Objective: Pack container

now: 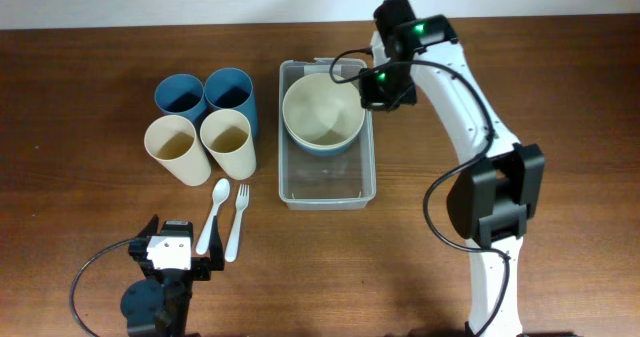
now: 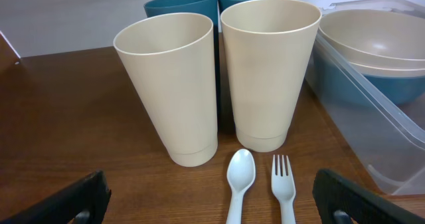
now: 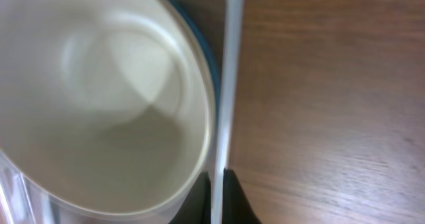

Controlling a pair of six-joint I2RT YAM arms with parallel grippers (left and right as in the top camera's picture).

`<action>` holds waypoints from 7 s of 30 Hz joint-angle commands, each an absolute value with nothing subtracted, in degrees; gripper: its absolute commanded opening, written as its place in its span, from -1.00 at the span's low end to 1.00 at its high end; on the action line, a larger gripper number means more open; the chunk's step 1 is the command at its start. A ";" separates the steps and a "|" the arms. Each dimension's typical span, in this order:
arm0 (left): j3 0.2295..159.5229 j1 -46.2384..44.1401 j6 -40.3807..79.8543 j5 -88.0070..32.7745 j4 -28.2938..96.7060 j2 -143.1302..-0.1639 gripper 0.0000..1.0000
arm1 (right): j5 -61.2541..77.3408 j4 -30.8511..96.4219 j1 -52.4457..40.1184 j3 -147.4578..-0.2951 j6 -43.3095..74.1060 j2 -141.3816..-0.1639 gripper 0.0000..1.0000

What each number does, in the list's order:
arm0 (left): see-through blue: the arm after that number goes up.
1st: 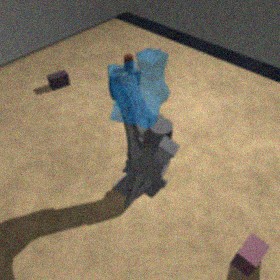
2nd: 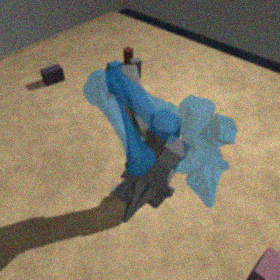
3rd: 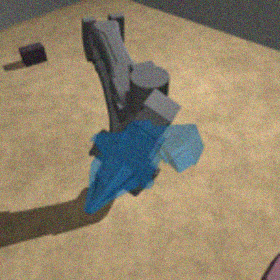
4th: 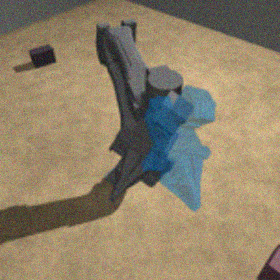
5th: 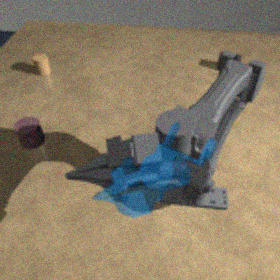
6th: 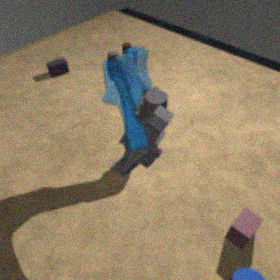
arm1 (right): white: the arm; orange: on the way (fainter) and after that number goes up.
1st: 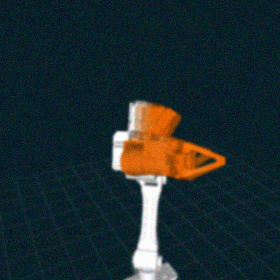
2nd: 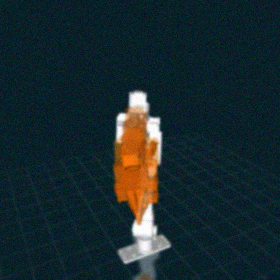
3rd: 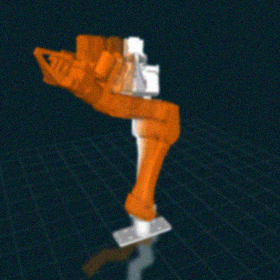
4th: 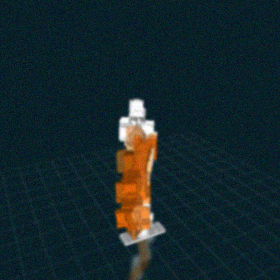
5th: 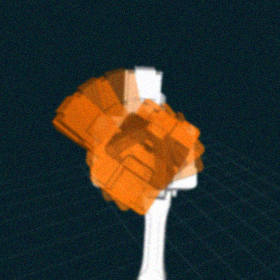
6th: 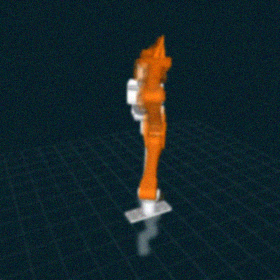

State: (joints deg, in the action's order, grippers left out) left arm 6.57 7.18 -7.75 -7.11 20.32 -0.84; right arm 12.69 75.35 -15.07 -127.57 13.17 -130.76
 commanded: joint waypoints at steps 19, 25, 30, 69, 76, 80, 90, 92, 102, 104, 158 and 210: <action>6.24 6.96 -8.47 -7.73 20.16 -0.38 0.99 | 9.80 92.55 11.86 -136.68 12.21 -94.06 -0.38; 6.24 6.96 -8.49 -7.70 20.18 -0.38 0.99 | 9.80 93.69 15.29 -136.68 12.23 -88.47 0.98; 6.26 6.90 -8.38 -12.10 20.21 -0.38 0.99 | 9.82 93.69 15.51 -136.68 12.23 -87.74 0.97; 83.22 7.03 -1.74 -8.95 61.87 -71.05 0.99 | 9.82 93.69 15.51 -136.66 12.25 -88.88 0.98; 86.67 9.54 0.93 -7.25 61.36 -72.97 0.99 | 9.82 93.69 15.51 -136.66 12.23 -88.88 0.98; 89.17 13.13 1.37 -7.38 65.34 -78.43 0.99 | 9.82 93.69 15.51 -136.66 12.23 -88.88 0.98; 89.21 15.40 0.19 -10.09 63.09 -93.73 0.89 | 9.82 93.69 15.51 -136.66 12.23 -88.88 0.98; 89.21 15.40 -0.75 -9.19 62.19 -95.92 0.85 | 9.82 93.69 15.51 -136.66 12.23 -88.88 0.98; 89.19 15.40 -3.09 -4.23 61.52 -102.06 0.62 | 9.82 93.69 15.51 -136.66 12.23 -88.88 0.98; 89.19 15.40 -3.07 -4.23 61.56 -102.32 0.57 | 9.82 93.69 15.51 -136.66 12.23 -88.88 0.98; 124.62 -1.37 -0.54 -3.11 92.12 -92.73 -0.97 | 9.82 93.69 15.51 -136.66 12.23 -88.88 0.98; 125.34 -33.04 2.66 1.32 79.94 -126.58 -0.44 | 9.82 93.69 15.51 -136.66 12.23 -88.88 0.98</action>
State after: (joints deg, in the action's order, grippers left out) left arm 124.51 -32.73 2.04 0.91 79.72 -126.13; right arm 9.96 93.86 15.07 -136.25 12.62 -88.79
